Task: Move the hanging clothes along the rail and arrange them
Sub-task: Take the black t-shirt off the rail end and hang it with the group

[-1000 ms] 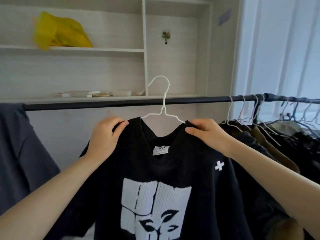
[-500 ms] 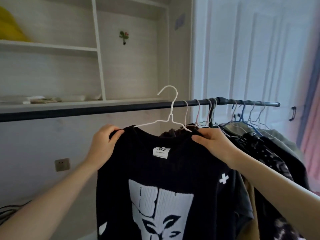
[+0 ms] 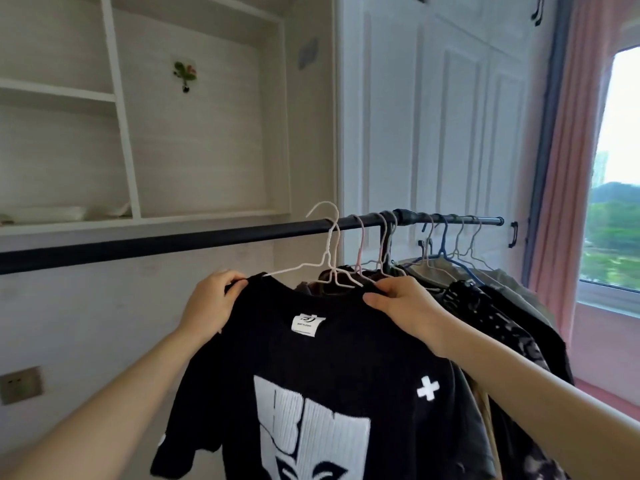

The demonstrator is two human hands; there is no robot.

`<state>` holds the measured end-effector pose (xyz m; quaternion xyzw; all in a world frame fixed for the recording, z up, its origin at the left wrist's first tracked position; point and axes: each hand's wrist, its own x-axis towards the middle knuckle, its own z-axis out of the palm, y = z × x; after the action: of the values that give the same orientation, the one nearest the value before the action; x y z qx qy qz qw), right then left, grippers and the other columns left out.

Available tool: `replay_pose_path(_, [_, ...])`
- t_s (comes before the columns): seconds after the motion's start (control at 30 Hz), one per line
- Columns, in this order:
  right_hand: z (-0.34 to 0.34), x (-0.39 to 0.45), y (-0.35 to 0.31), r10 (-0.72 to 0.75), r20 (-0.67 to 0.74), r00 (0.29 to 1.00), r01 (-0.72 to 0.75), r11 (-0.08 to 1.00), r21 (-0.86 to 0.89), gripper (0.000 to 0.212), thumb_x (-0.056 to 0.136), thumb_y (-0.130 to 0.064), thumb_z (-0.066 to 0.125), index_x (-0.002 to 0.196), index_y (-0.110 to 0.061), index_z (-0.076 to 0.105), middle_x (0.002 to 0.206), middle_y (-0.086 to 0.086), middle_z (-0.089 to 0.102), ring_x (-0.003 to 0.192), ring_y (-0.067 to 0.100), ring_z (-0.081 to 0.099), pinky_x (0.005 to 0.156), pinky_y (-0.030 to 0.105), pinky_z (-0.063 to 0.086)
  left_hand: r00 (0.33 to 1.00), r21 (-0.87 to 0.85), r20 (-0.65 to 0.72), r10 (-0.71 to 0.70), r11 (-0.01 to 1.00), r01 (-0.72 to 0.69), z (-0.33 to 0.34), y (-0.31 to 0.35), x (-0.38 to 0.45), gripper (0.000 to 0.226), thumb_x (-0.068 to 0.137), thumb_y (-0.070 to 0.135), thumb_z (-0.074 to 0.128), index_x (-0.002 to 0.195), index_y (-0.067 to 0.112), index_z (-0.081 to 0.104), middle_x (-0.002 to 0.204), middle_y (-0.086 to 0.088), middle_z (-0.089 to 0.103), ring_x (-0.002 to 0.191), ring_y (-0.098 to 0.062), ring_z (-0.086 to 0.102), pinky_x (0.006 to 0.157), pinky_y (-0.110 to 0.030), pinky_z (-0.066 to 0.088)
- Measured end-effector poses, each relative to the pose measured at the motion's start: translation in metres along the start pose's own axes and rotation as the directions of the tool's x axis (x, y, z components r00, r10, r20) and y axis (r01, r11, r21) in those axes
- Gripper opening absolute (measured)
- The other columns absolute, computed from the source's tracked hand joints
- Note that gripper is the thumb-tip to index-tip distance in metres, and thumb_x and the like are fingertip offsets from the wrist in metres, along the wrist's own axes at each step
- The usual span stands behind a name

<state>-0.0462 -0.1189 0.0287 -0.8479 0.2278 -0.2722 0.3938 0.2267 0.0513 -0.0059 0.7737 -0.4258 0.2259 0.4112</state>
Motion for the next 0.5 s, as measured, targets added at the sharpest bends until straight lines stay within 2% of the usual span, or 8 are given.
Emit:
replay_pose_path(0.1, [0.006,0.002,0.001,-0.004,0.002,1.0,0.004,0.995,-0.095,0.018,0.091,-0.031,0.061,0.087,-0.017,0.072,0.086,0.009,0.074,0.079,0.024,0.07,0.077,0.037,0.057,0.999,-0.004,0.039,-0.026,1.0,0.026,0.011,-0.009,0.002,0.015,0.095,0.022,0.055,0.097,0.017,0.069,0.093,0.004,0.062,0.087,-0.014,0.059,0.079,-0.029,0.046])
replay_pose_path(0.17, [0.009,0.001,0.0,-0.026,0.011,1.0,0.028,0.983,-0.181,0.019,0.09,-0.031,0.061,0.087,-0.015,0.071,0.084,0.008,0.072,0.077,0.02,0.068,0.069,0.029,0.053,0.997,0.003,0.065,-0.048,0.999,0.048,0.017,-0.013,0.001,0.015,0.095,0.022,0.055,0.095,0.017,0.069,0.091,0.004,0.061,0.086,-0.015,0.06,0.077,-0.029,0.046])
replay_pose_path(0.27, [0.015,-0.001,-0.001,-0.044,0.039,0.998,0.053,0.953,-0.3,0.02,0.089,-0.032,0.062,0.089,-0.013,0.07,0.081,0.009,0.07,0.07,0.015,0.062,0.059,0.02,0.045,0.992,0.01,0.107,-0.069,0.998,0.068,0.026,-0.018,0.001,0.016,0.094,0.02,0.056,0.097,0.015,0.07,0.091,0.003,0.063,0.089,-0.018,0.063,0.082,-0.035,0.05])
replay_pose_path(0.33, [0.018,-0.001,0.0,-0.036,0.045,0.998,0.049,0.938,-0.343,0.022,0.089,-0.033,0.062,0.094,-0.014,0.07,0.081,0.007,0.069,0.074,0.012,0.058,0.066,0.02,0.043,0.99,0.004,0.114,-0.083,0.997,0.083,0.031,-0.02,0.001,0.016,0.094,0.02,0.056,0.097,0.014,0.071,0.089,0.003,0.064,0.089,-0.019,0.063,0.082,-0.034,0.049])
replay_pose_path(0.43, [0.019,-0.003,0.001,-0.028,0.042,0.999,0.042,0.926,-0.375,0.022,0.089,-0.035,0.061,0.101,-0.018,0.068,0.072,-0.006,0.062,0.101,0.018,0.054,0.086,0.026,0.041,0.989,-0.034,0.101,-0.111,0.993,0.115,0.039,-0.022,0.001,0.016,0.094,0.017,0.056,0.098,0.013,0.07,0.092,-0.001,0.068,0.091,-0.021,0.064,0.079,-0.029,0.046])
replay_pose_path(0.5, [0.018,-0.005,-0.001,-0.032,0.053,0.998,0.051,0.914,-0.402,0.022,0.09,-0.036,0.06,0.104,-0.021,0.067,0.072,-0.01,0.059,0.101,0.013,0.05,0.083,0.023,0.038,0.985,-0.048,0.128,-0.119,0.991,0.126,0.044,-0.021,-0.001,0.019,0.095,0.017,0.054,0.106,0.012,0.069,0.101,-0.005,0.07,0.098,-0.023,0.064,0.082,-0.028,0.044])
